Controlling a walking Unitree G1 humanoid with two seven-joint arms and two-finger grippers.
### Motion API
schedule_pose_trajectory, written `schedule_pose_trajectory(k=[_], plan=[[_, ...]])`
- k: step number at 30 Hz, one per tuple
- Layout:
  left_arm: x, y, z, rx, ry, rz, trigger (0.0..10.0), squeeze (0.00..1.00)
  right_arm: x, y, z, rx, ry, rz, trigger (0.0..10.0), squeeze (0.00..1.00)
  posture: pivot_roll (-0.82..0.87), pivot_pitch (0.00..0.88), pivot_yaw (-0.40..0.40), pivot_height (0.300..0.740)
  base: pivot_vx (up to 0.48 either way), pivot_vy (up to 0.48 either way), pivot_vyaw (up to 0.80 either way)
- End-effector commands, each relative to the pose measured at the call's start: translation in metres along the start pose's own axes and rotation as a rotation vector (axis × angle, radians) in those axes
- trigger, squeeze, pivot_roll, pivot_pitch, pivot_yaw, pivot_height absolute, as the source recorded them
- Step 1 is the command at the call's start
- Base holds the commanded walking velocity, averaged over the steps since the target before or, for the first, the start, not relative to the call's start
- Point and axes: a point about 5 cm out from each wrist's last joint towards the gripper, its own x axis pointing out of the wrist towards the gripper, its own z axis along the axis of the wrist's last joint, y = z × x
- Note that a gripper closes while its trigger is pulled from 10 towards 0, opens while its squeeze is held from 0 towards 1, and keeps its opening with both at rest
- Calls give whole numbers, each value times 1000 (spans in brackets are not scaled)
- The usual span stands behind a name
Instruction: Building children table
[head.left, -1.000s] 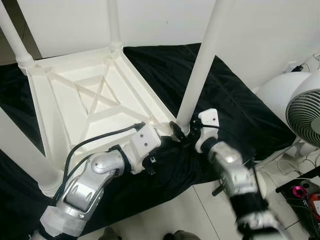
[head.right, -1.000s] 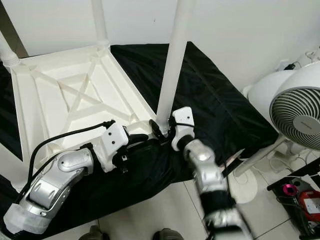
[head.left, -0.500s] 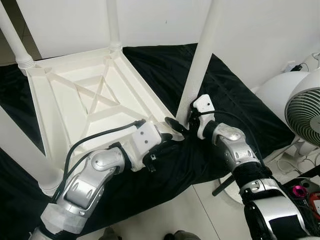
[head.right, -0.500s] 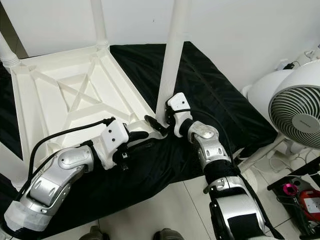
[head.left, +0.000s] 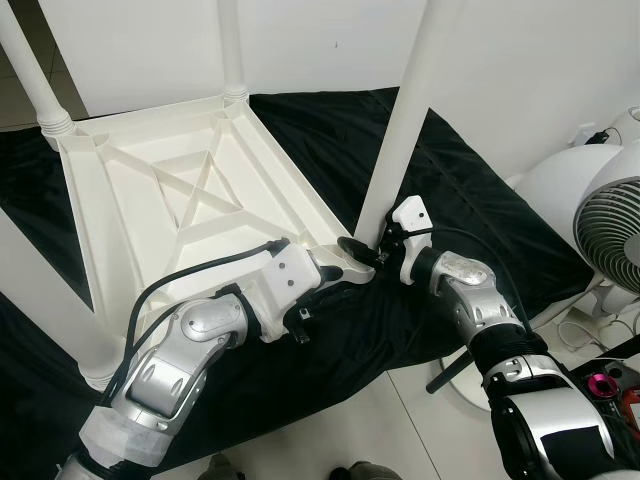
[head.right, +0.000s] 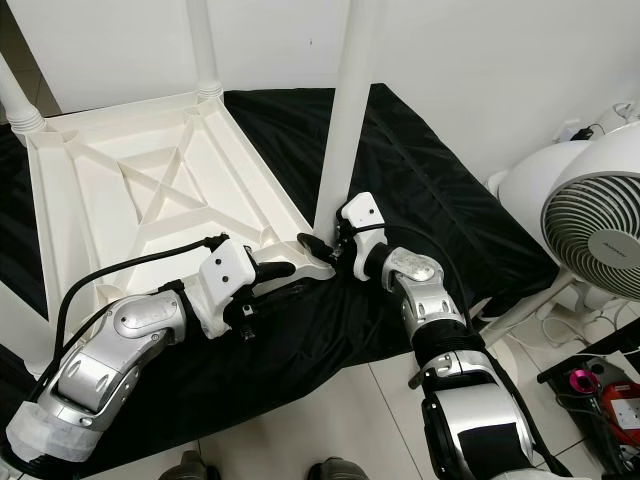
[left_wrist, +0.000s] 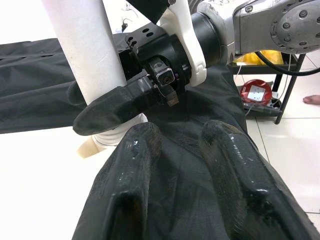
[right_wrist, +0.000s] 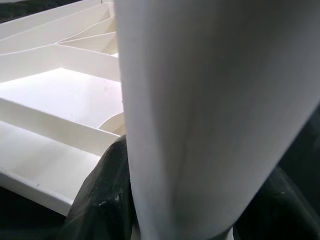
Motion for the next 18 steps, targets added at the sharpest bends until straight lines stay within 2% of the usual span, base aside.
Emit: schedule_pose_trajectory(k=[1, 2, 3, 4, 5, 6, 10, 11, 14, 16, 17, 18], plan=[[0, 1, 2, 4, 0, -12, 10000, 0, -2, -1, -2, -9, 4, -5, 0, 0, -61, 31, -25, 740, 0, 0, 0], [0, 1, 2, 4, 0, -12, 10000, 0, -2, -1, -2, -9, 4, -5, 0, 0, -61, 31, -25, 740, 0, 0, 0], [0, 0, 2, 5, -1, -16, 10000, 0, -1, 0, -2, 44, -11, -61, 10000, 0, -65, 35, -25, 740, 0, 0, 0], [0, 0, 2, 5, -1, -16, 10000, 0, -1, 0, -2, 44, -11, -61, 10000, 0, -65, 35, -25, 740, 0, 0, 0], [0, 0, 2, 3, -1, -19, 10000, 0, 0, 1, -3, 78, -13, -138, 10000, 0, -67, 38, -26, 740, 0, 0, 0], [0, -1, 2, 2, -1, -20, 10000, 0, 0, 2, -3, 81, -12, -159, 10000, 0, -67, 38, -26, 740, 0, 0, 0], [0, -1, 2, 0, -1, -21, 10000, 0, 1, 2, -3, 91, -15, -191, 10000, 0, -70, 41, -26, 740, 0, 0, 0], [0, -3, 2, -4, -2, -25, 10000, 0, 4, 7, 0, 109, -25, -268, 10000, 0, -75, 44, -27, 740, 0, 0, 0], [0, -3, 2, -5, -2, -26, 10000, 0, 5, 9, 0, 119, -24, -299, 10000, 0, -75, 44, -27, 740, 0, 0, 0], [0, -4, 2, -6, -2, -27, 10000, 0, 7, 11, 0, 125, -16, -341, 10000, 0, -76, 46, -31, 740, 0, 0, 0], [0, -4, 1, -7, -2, -27, 10000, 0, 8, 14, 0, 148, -9, -405, 10000, 0, -78, 50, -38, 740, 0, 0, 0], [0, -4, 1, -7, -2, -27, 10000, 0, 8, 14, 0, 148, -9, -405, 10000, 0, -78, 50, -38, 740, 0, 0, 0]])
